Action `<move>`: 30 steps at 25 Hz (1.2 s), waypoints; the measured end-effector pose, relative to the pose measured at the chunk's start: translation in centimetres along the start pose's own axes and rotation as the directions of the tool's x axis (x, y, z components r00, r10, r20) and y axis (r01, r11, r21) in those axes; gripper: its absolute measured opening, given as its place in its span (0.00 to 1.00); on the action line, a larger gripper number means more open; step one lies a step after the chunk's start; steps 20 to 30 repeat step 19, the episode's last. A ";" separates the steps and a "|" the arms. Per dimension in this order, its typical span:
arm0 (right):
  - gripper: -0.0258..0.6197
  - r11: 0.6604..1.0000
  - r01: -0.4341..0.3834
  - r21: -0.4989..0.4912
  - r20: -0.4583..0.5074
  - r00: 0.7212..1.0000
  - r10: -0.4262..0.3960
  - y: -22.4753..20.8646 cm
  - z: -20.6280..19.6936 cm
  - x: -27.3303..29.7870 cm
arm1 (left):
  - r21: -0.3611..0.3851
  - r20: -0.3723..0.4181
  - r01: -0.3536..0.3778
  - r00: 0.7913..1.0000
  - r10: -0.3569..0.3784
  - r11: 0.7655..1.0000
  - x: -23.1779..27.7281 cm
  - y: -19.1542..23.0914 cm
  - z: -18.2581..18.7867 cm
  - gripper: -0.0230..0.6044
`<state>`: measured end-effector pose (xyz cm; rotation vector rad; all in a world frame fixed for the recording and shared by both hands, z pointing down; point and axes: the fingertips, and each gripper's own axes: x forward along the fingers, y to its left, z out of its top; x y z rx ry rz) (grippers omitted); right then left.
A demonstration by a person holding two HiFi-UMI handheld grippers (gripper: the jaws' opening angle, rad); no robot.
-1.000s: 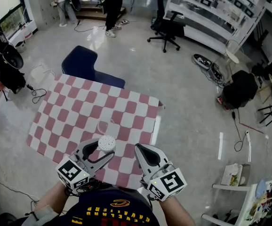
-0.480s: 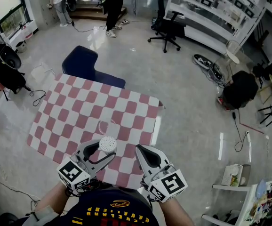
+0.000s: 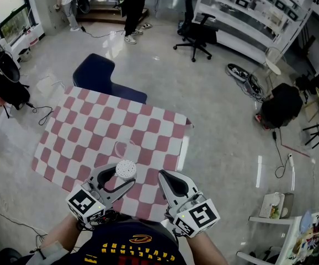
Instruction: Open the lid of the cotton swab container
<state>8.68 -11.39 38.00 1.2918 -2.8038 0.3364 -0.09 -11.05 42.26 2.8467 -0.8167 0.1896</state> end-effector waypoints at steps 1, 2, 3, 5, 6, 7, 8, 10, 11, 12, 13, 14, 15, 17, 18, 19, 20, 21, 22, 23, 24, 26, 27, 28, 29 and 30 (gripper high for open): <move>0.06 1.000 0.000 0.000 0.000 1.000 0.000 0.0 0.0 0.0 | 0.001 -0.001 0.000 1.000 0.000 1.000 0.0 0.0 0.1 0.40; 0.06 1.000 0.000 0.000 0.000 1.000 0.000 0.0 0.0 0.0 | 0.001 -0.002 -0.001 1.000 0.001 1.000 0.0 0.0 0.1 0.40; 0.06 1.000 0.003 0.002 -0.001 1.000 -0.003 -0.1 0.0 0.0 | 0.002 -0.001 -0.002 1.000 0.002 1.000 0.0 0.0 0.2 0.40; 0.06 1.000 0.012 0.009 0.001 1.000 -0.012 -0.3 0.0 -0.1 | 0.004 0.001 -0.004 1.000 0.004 1.000 0.0 0.0 0.2 0.40; 0.06 1.000 0.017 0.013 0.003 1.000 -0.017 -0.4 0.1 -0.1 | 0.005 0.002 -0.004 1.000 0.004 1.000 -0.1 -0.1 0.2 0.40; 0.06 1.000 0.023 0.017 0.006 1.000 -0.023 -0.5 0.2 -0.2 | 0.005 0.002 -0.004 1.000 0.004 1.000 -0.1 -0.1 0.2 0.40; 0.06 0.999 0.028 0.021 0.009 1.000 -0.028 -0.7 0.2 -0.3 | 0.005 0.003 -0.003 1.000 0.003 1.000 -0.1 -0.1 0.2 0.40; 0.06 0.999 0.032 0.027 0.013 0.999 -0.033 -0.9 0.3 -0.4 | 0.005 0.005 -0.001 1.000 0.001 1.000 0.0 -0.2 0.3 0.40; 0.06 0.999 0.033 0.028 0.012 0.999 -0.033 -0.9 0.3 -0.4 | 0.005 0.006 0.000 1.000 0.000 1.000 0.0 -0.2 0.3 0.40; 0.06 0.999 0.031 0.028 0.010 0.999 -0.032 -0.9 0.3 -0.4 | 0.004 0.007 0.000 1.000 0.000 1.000 0.0 -0.1 0.3 0.40; 0.06 0.999 0.030 0.027 0.008 1.000 -0.030 -0.9 0.2 -0.4 | 0.003 0.007 -0.001 1.000 0.001 1.000 0.1 -0.1 0.3 0.40; 0.06 0.999 0.028 0.026 0.006 1.000 -0.028 -0.8 0.1 -0.3 | 0.002 0.006 -0.002 1.000 0.002 1.000 0.1 -0.1 0.2 0.40; 0.06 0.999 0.027 0.025 0.005 1.000 -0.027 -0.7 0.0 -0.3 | 0.001 0.006 -0.003 1.000 0.003 1.000 0.1 0.0 0.2 0.40; 0.06 0.999 0.025 0.024 0.002 1.000 -0.025 -0.6 -0.1 -0.3 | -0.002 0.006 -0.005 1.000 0.005 1.000 0.1 0.0 0.1 0.40; 0.06 0.999 0.025 0.023 0.001 1.000 -0.025 -0.6 -0.1 -0.3 | -0.003 0.007 -0.006 1.000 0.006 1.000 0.1 0.0 0.1 0.40; 0.06 0.999 0.024 0.023 0.000 1.000 -0.024 -0.6 -0.1 -0.3 | -0.004 0.007 -0.006 1.000 0.006 1.000 0.1 0.0 0.0 0.40; 0.06 0.999 0.024 0.023 0.000 1.000 -0.024 -0.6 -0.1 -0.3 | -0.004 0.007 -0.006 1.000 0.006 1.000 0.1 0.0 0.0 0.40; 0.06 0.999 0.024 0.023 0.000 1.000 -0.024 -0.6 -0.1 -0.3 | -0.004 0.007 -0.006 1.000 0.006 1.000 0.1 0.0 0.0 0.40; 0.06 0.999 0.024 0.023 0.000 1.000 -0.024 -0.6 -0.1 -0.3 | -0.004 0.007 -0.006 1.000 0.006 1.000 0.1 0.0 0.0 0.40; 0.06 0.999 0.024 0.023 0.000 1.000 -0.024 -0.6 -0.1 -0.3 | -0.004 0.007 -0.006 1.000 0.006 1.000 0.1 0.0 0.0 0.40; 0.06 0.999 0.024 0.023 0.000 1.000 -0.024 -0.6 -0.1 -0.3 | -0.004 0.007 -0.006 1.000 0.006 1.000 0.1 0.0 0.0 0.40; 0.06 0.999 0.024 0.023 0.000 1.000 -0.024 -0.6 -0.1 -0.3 | -0.004 0.007 -0.006 1.000 0.006 1.000 0.1 0.0 0.0 0.40; 0.06 0.999 0.024 0.023 0.000 1.000 -0.024 -0.6 -0.1 -0.3 | -0.004 0.007 -0.006 1.000 0.006 1.000 0.1 0.0 0.0 0.40; 0.06 0.999 0.024 0.023 0.000 1.000 -0.024 -0.6 -0.1 -0.3 | -0.004 0.007 -0.006 1.000 0.006 1.000 0.1 0.0 0.0 0.40; 0.06 0.999 0.024 0.023 0.000 1.000 -0.024 -0.6 -0.1 -0.3 | -0.004 0.007 -0.006 1.000 0.006 1.000 0.1 0.0 0.0 0.40; 0.06 0.999 0.024 0.023 0.000 1.000 -0.024 -0.6 -0.1 -0.3 | -0.004 0.007 -0.006 1.000 0.006 1.000 0.1 0.0 0.0 0.40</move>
